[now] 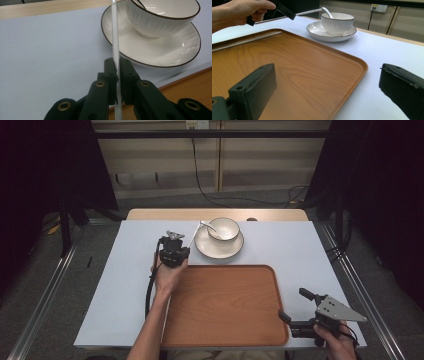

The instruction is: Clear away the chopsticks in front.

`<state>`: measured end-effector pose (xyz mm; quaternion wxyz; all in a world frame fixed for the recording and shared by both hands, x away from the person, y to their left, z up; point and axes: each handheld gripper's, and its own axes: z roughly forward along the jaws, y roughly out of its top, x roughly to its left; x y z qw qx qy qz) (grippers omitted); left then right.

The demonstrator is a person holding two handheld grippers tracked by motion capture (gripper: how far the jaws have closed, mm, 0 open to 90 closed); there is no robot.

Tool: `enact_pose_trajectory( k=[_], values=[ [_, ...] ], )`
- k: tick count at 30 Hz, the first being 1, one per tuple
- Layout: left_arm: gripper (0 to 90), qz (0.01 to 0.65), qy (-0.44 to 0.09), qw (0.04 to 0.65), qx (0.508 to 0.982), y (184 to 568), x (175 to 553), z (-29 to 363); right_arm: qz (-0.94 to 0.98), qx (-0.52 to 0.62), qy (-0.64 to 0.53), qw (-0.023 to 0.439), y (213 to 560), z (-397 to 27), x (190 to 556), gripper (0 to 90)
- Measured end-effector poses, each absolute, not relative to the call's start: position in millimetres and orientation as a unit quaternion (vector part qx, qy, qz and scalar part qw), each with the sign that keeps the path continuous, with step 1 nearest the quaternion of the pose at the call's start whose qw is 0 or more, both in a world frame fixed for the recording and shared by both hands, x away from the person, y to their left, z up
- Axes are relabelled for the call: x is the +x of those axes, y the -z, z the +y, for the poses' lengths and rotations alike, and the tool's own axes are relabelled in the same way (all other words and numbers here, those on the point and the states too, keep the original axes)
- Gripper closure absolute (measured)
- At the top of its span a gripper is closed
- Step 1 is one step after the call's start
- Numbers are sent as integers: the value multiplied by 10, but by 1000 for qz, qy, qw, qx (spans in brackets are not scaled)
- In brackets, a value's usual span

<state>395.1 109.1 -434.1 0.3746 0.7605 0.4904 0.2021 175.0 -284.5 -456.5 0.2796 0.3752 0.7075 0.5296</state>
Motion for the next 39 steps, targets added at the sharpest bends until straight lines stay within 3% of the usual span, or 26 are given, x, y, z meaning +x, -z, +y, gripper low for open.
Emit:
enact_pose_trajectory(
  k=[39],
  values=[
    [853, 507, -206, 413, 728, 4286, 3113, 1349, 711, 372, -527, 279, 4568, -2836, 1755, 8]
  ],
)
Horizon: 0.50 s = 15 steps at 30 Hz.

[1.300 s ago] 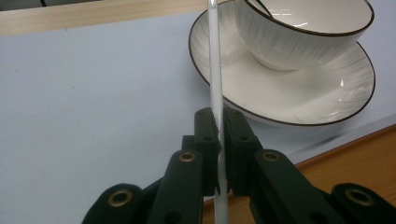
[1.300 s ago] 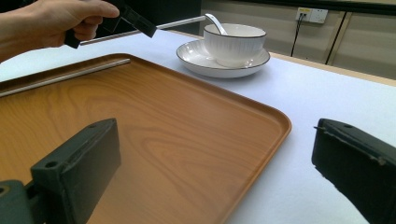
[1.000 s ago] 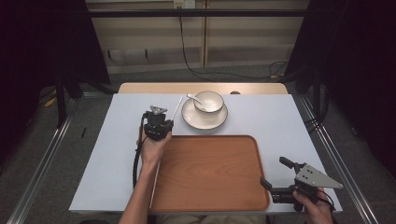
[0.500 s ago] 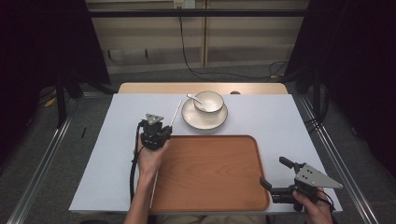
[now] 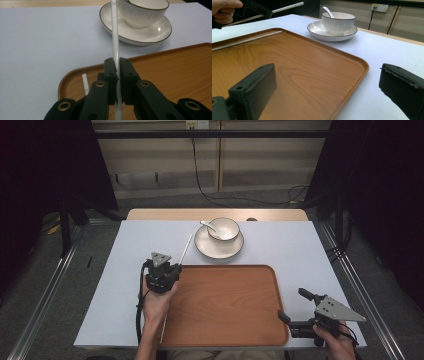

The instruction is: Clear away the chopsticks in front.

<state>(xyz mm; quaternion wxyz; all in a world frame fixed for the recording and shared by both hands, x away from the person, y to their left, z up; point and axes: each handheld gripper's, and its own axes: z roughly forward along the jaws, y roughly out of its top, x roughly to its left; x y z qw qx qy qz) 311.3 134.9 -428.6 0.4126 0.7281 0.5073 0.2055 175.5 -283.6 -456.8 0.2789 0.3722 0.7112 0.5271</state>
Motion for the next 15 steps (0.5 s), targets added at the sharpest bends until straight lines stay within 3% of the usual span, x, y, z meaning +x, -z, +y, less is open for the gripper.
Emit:
enact_pose_trajectory(
  k=[15],
  values=[
    [853, 542, -194, 400, 713, 4387, 2869, 1365, 710, 372, -528, 280, 4567, -2836, 1756, 8]
  ],
)
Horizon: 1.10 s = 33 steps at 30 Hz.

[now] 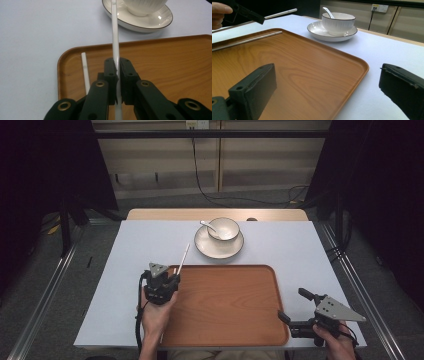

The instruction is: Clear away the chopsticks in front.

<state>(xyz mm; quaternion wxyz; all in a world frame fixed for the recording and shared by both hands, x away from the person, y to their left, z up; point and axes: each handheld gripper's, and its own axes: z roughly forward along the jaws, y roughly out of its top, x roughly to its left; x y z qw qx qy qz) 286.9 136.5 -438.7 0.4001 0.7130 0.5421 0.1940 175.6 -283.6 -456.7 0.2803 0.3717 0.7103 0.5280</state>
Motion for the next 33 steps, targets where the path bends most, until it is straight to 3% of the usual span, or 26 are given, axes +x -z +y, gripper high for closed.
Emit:
enact_pose_trajectory(
  k=[33],
  values=[
    [853, 583, -204, 347, 706, 4675, 2551, 1339, 710, 374, -527, 279, 4574, -2831, 1761, 8]
  ],
)
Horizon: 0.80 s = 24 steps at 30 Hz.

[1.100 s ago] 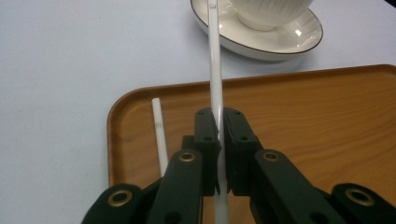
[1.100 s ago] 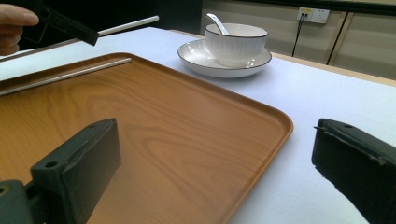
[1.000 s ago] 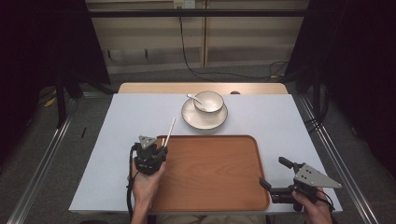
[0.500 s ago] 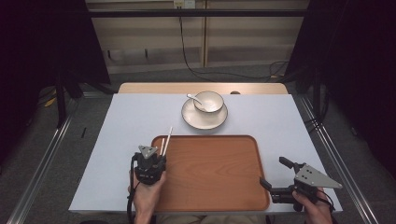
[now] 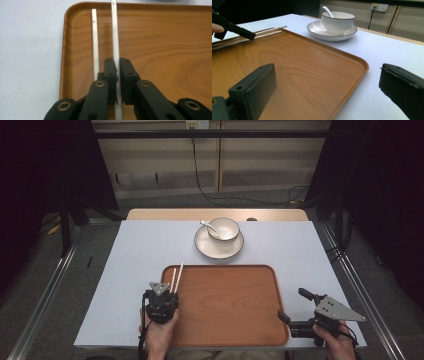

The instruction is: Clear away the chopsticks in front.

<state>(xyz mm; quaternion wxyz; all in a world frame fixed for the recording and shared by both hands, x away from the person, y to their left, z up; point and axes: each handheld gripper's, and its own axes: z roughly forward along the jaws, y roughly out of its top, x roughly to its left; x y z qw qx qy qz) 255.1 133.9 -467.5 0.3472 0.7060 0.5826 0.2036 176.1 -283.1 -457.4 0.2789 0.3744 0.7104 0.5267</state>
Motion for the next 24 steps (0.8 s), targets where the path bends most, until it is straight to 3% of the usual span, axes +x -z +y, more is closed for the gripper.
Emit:
enact_pose_trajectory(
  k=[24],
  values=[
    [852, 595, -205, 322, 707, 4706, 2511, 1287, 709, 376, -528, 278, 4573, -2826, 1759, 8]
  ],
)
